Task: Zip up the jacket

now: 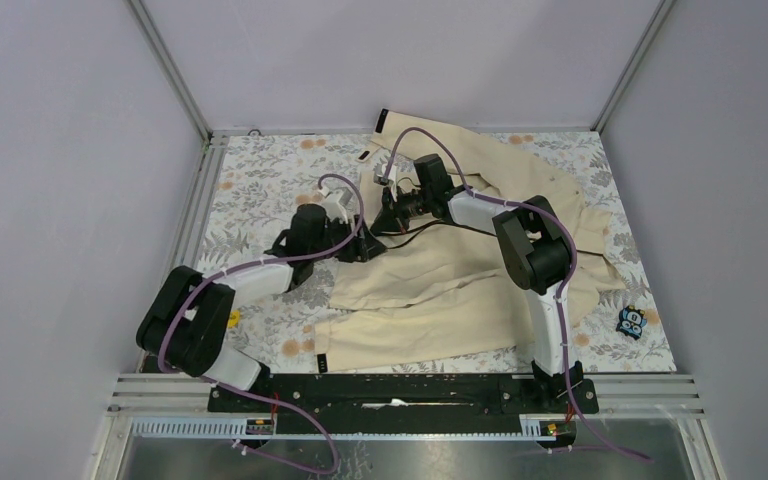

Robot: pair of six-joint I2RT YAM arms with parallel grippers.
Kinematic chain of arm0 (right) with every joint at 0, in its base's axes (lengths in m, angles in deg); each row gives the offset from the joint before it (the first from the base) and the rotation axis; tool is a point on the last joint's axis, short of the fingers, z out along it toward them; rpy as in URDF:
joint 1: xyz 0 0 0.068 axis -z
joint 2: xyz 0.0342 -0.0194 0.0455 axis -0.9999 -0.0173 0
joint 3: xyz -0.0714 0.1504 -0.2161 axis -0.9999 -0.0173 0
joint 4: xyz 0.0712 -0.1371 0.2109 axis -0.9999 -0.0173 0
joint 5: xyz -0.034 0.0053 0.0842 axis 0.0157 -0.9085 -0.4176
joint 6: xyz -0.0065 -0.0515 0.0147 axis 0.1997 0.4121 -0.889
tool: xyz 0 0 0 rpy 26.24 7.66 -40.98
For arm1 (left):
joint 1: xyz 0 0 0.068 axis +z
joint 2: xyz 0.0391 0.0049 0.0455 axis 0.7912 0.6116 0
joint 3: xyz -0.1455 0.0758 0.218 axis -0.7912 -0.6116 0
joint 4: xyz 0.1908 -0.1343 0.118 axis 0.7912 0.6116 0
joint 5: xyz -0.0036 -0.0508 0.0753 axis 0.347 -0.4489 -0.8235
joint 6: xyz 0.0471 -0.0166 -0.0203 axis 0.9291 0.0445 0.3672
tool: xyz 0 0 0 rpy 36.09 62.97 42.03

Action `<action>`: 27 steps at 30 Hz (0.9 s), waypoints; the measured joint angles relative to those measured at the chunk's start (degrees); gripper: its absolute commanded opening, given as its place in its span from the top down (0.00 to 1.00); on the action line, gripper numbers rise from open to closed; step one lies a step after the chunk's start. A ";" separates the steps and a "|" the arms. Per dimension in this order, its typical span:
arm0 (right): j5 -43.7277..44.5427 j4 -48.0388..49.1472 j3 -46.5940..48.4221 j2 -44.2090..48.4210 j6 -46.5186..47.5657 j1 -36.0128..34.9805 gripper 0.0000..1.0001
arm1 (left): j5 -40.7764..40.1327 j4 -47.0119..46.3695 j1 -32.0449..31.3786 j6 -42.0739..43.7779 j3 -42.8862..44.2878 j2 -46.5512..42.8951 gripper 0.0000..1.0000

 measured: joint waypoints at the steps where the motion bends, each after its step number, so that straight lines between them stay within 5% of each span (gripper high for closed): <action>1: 0.00 0.00 0.00 0.00 0.00 0.00 1.00 | 0.55 -0.72 -1.01 -0.83 0.00 0.15 0.40; 10: 0.00 0.00 0.00 0.00 0.00 0.00 1.00 | 2.75 -1.01 0.96 -2.27 -0.24 -0.68 0.46; 14: 0.00 -0.02 0.00 0.00 0.00 0.00 1.00 | 0.09 -1.25 6.29 -2.38 -1.14 -4.00 0.54; 18: 0.00 -0.02 0.00 0.00 0.00 0.00 1.00 | -1.55 -2.54 7.91 -1.03 -1.11 -2.62 0.73; 22: 0.00 -0.02 0.00 0.00 0.00 0.00 1.00 | -0.59 -6.56 7.80 0.04 -1.66 2.78 0.51; 27: 0.02 -0.02 0.00 0.00 0.00 0.00 1.00 | 1.62 -11.74 7.80 -0.44 -3.52 7.56 0.50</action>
